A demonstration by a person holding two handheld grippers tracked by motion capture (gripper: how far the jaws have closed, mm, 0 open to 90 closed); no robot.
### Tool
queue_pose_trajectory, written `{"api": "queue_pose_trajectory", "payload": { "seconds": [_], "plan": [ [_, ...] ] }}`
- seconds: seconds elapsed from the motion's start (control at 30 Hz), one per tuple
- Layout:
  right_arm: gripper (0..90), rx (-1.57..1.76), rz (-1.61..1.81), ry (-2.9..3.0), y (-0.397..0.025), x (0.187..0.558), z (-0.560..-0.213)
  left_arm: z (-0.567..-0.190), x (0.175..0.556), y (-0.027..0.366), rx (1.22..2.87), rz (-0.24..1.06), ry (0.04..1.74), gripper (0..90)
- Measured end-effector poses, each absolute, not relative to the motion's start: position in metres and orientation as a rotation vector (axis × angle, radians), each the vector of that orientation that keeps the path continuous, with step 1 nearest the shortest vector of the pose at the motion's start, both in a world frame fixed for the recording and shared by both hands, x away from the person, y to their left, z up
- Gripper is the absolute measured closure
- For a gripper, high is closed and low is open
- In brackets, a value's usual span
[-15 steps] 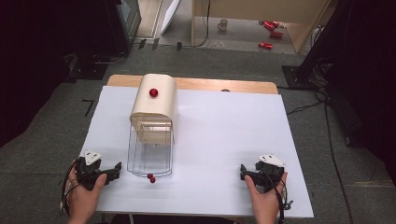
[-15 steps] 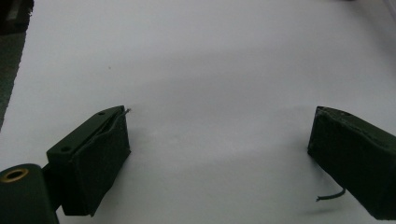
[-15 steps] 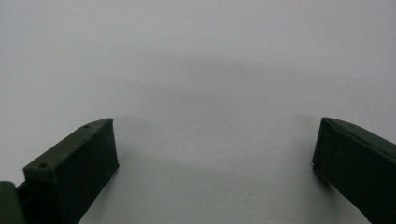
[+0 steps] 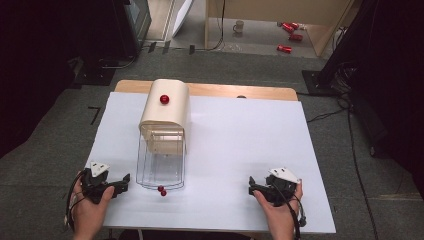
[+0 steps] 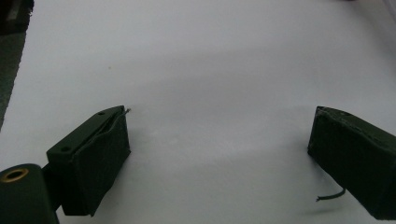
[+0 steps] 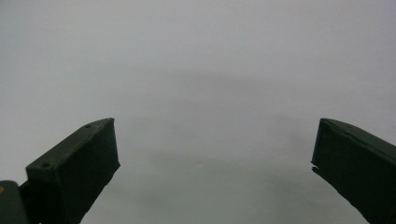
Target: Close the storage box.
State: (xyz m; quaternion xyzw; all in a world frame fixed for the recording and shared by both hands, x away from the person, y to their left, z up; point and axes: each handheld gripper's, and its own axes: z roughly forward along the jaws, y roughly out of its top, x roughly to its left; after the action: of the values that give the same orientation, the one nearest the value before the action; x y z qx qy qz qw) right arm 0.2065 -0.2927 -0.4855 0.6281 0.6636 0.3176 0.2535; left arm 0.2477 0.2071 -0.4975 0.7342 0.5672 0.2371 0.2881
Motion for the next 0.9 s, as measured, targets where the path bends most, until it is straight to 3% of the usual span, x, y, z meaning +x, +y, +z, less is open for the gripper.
{"api": "queue_pose_trajectory", "payload": {
  "seconds": [0.43, 0.9],
  "plan": [
    [0.1, 1.533, 1.006, 1.957, -0.212, 0.2, -0.459, -0.497, 0.248, 0.207, 1.961, 0.633, 1.514, 5.2],
    [0.1, 1.417, 1.129, 2.098, -0.147, 0.195, -0.456, -0.497, 0.248, 0.207, 1.963, 0.633, 1.514, 5.2]
  ]
}}
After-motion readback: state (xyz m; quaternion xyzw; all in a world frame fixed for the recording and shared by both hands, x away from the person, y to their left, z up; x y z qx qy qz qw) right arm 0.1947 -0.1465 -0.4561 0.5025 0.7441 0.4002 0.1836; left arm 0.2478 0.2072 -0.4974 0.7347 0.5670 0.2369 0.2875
